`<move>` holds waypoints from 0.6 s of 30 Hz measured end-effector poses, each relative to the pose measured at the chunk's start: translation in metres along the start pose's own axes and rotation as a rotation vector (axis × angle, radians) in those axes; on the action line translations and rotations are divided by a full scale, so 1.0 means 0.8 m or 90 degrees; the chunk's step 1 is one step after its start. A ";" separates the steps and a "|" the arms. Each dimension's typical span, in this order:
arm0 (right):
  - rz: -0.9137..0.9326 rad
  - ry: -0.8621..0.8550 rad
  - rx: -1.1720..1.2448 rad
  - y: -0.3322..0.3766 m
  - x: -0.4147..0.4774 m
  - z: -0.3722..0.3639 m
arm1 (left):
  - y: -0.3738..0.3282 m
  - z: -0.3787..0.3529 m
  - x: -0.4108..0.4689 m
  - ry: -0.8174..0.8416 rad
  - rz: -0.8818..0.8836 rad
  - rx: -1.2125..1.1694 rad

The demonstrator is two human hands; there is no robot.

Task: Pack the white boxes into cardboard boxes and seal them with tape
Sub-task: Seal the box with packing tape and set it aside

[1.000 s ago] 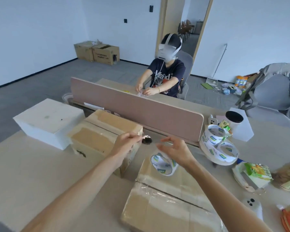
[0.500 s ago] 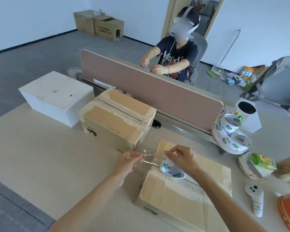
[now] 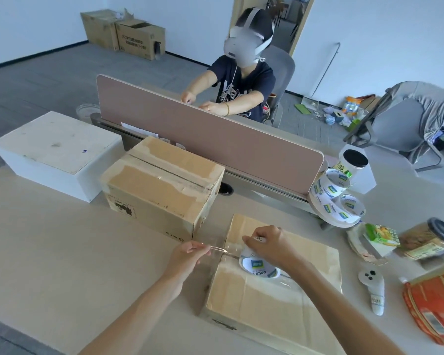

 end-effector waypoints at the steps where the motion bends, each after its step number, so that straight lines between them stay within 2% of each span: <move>1: -0.001 0.004 -0.016 0.005 0.000 -0.001 | 0.000 0.002 0.000 -0.005 0.003 -0.003; 10: -0.007 0.065 -0.116 0.031 0.004 -0.005 | 0.008 0.008 0.007 -0.028 0.037 0.005; 18: -0.002 0.066 -0.146 0.036 0.005 -0.005 | 0.016 0.009 0.011 -0.029 0.042 0.000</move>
Point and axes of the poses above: each hand's wrist, its own x-axis towards the middle knuckle, its own z-axis out of the back of the hand, y = z × x, the point moved 8 cm from there along x, towards the middle knuckle, and after that the axes turned 8 degrees about -x, right-handed, at the moved point
